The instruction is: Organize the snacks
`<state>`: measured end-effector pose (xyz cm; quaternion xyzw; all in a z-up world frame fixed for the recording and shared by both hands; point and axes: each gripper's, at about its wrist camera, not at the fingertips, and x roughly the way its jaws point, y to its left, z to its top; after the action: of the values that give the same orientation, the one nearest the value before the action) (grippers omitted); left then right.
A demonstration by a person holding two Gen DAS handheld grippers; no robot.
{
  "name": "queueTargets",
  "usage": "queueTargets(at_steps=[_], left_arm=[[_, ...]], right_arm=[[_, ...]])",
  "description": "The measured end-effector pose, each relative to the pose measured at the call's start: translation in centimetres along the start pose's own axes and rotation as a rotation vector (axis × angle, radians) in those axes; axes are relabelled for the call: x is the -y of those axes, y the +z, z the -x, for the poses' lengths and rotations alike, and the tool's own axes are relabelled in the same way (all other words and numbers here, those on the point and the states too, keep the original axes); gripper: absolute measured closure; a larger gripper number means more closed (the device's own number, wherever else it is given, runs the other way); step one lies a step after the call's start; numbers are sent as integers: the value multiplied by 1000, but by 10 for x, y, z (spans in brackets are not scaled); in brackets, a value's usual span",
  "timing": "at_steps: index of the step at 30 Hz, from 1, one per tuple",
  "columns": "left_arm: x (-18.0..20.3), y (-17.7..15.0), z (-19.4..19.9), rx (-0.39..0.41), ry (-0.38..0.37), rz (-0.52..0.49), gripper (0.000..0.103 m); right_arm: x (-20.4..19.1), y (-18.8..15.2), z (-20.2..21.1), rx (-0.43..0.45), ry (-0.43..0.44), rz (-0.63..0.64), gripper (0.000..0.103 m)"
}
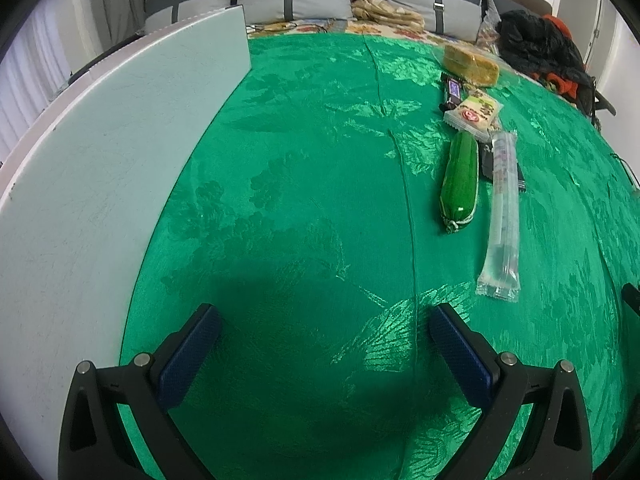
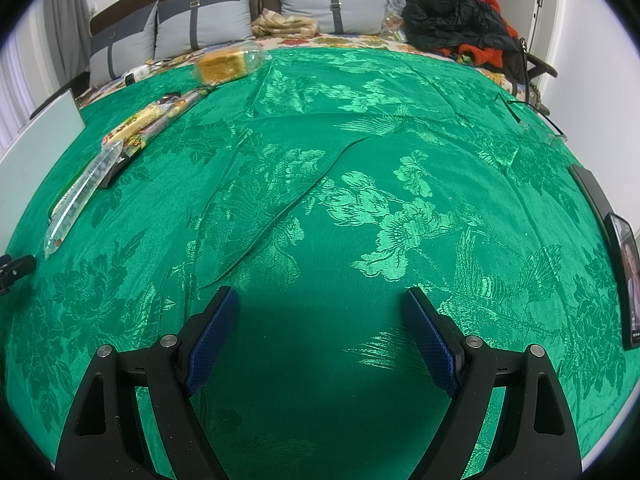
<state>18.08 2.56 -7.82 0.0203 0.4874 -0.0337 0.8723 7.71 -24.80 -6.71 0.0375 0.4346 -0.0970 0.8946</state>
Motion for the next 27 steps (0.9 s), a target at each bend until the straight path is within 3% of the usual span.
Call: queueTargets(at_steps=[7, 12, 17, 23, 27], left_arm=[[-1, 11, 2, -106, -28, -26, 0], [12, 38, 19, -54, -138, -88, 0], [43, 77, 15, -46, -157, -184, 1], [62, 106, -18, -87, -164, -191, 15], [71, 110, -32, -80, -188, -177, 18]], right_arm=[[0, 0, 0, 0, 0, 0, 16], [0, 0, 0, 0, 0, 0, 16], [0, 0, 0, 0, 0, 0, 16], [0, 0, 0, 0, 0, 0, 16], [0, 0, 0, 0, 0, -1, 16]])
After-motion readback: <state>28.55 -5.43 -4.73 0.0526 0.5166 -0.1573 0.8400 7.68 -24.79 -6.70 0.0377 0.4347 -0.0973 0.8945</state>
